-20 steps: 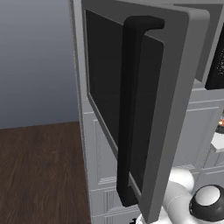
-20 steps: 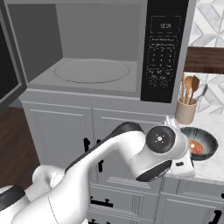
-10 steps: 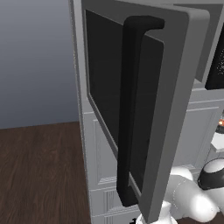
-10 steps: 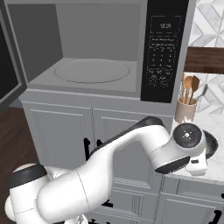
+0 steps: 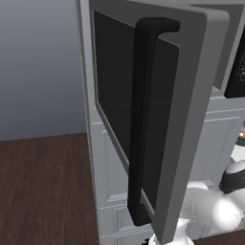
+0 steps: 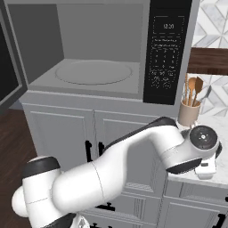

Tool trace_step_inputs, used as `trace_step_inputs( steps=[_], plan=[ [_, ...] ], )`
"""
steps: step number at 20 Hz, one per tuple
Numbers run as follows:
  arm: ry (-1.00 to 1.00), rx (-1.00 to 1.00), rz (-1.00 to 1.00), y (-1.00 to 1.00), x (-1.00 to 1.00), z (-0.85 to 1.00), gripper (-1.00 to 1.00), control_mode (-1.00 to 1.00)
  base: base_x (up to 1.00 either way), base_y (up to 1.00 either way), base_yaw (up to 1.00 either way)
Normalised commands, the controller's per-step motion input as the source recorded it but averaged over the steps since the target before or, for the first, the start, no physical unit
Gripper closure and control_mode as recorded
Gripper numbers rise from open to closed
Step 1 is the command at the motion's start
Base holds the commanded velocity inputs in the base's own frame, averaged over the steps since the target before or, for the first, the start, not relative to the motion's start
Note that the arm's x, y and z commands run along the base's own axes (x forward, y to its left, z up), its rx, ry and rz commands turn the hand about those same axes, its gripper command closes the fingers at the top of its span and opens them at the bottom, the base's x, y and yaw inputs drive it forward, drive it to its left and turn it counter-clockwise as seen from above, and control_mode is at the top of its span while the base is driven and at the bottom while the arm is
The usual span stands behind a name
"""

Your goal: Open the microwave, place the bowl with waffle inside the microwave, then close the microwave door and turn it on.

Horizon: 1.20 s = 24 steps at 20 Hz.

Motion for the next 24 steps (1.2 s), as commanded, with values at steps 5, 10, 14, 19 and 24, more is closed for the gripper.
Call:
trace_step_inputs(
  steps=[5, 10, 14, 19, 24],
  plan=[
    [0.02, 0.01, 0.00, 0.00, 0.20, -0.17, -1.00, -1.00, 0.00, 0.00, 0.00],
    [0.01, 0.03, 0.02, 0.00, 0.30, -0.28, -1.00, -1.00, 0.00, 0.00, 0.00],
    [0.00, 0.06, 0.05, -0.04, 0.27, -0.34, -1.00, -1.00, 0.00, 0.00, 0.00],
    [-0.01, 0.09, 0.06, -0.13, 0.17, -0.20, -1.00, -1.00, 0.00, 0.00, 0.00],
    [0.00, 0.12, 0.04, -0.27, 0.05, -0.07, -1.00, -1.00, 0.00, 0.00, 0.00]
  ],
)
